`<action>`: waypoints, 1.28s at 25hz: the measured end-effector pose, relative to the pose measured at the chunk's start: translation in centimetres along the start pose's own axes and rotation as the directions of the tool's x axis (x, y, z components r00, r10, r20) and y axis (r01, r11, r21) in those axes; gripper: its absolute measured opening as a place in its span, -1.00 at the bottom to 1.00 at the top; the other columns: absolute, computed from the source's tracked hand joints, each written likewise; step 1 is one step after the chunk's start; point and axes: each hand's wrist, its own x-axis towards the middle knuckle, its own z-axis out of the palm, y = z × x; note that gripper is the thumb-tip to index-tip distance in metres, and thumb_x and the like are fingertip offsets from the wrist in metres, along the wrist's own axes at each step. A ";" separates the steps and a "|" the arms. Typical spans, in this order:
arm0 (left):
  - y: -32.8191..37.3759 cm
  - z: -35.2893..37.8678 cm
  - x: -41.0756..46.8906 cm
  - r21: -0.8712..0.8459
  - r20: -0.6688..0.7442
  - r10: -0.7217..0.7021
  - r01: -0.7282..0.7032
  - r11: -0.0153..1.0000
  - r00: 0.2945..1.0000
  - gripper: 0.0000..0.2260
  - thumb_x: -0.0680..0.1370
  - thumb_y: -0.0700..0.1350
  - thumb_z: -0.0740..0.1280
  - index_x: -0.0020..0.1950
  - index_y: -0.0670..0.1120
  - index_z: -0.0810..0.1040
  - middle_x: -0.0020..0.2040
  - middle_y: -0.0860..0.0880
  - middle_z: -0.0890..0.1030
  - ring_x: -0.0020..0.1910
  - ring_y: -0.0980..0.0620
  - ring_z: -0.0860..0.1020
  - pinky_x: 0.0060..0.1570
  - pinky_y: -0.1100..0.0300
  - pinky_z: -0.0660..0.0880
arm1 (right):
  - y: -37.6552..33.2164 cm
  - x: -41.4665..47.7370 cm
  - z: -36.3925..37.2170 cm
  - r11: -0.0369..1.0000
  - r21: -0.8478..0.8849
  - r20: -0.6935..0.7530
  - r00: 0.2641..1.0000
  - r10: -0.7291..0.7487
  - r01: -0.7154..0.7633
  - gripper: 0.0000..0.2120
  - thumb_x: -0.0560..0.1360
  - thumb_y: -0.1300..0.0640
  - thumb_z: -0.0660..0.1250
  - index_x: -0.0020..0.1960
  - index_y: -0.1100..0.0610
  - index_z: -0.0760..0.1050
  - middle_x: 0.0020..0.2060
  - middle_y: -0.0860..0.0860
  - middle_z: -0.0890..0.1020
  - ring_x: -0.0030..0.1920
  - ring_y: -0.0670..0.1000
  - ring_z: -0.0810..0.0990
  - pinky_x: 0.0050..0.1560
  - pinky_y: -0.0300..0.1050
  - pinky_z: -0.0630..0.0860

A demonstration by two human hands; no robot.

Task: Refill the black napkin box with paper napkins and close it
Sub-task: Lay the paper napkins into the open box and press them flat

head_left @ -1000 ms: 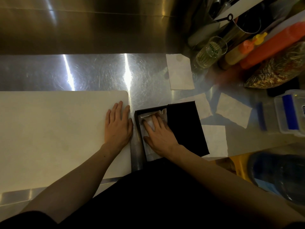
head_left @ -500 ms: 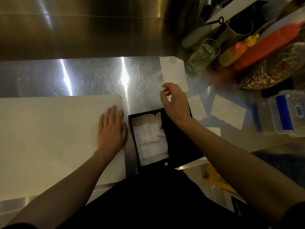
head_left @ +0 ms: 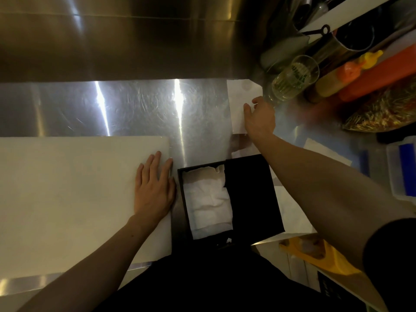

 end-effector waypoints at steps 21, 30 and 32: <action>0.3 -0.6 0.4 -0.011 0.032 -0.016 0.016 1.000 0.999 -0.58 0.59 -0.05 0.15 0.44 -0.08 0.38 0.49 -0.22 0.31 0.48 -0.19 0.25 0.49 -0.10 0.08 | -1.4 -3.3 -1.4 0.978 0.139 -0.115 0.984 -0.139 0.154 -0.90 0.56 0.12 0.25 -0.05 0.11 0.54 -0.08 0.04 0.60 -0.13 -0.02 0.55 -0.07 -0.09 0.53; 0.3 -0.9 0.1 -0.015 0.010 -0.012 0.012 1.000 1.000 -0.60 0.58 -0.08 0.18 0.43 -0.09 0.38 0.49 -0.22 0.31 0.47 -0.20 0.26 0.47 -0.09 0.09 | -2.0 -16.8 -6.7 0.836 0.390 -0.114 0.922 -0.371 0.385 -0.90 0.51 0.16 0.36 -0.09 -0.04 0.50 -0.21 -0.15 0.52 -0.19 -0.25 0.51 -0.20 -0.48 0.37; 0.3 -0.9 0.0 -0.011 0.003 -0.002 0.002 1.000 1.000 -0.60 0.59 -0.08 0.18 0.43 -0.09 0.38 0.49 -0.22 0.31 0.47 -0.20 0.27 0.47 -0.08 0.09 | -1.3 -20.0 -6.9 0.828 0.408 -0.064 0.917 -0.395 0.385 -0.92 0.52 0.14 0.36 -0.07 -0.04 0.52 -0.20 -0.15 0.53 -0.19 -0.21 0.52 -0.20 -0.46 0.38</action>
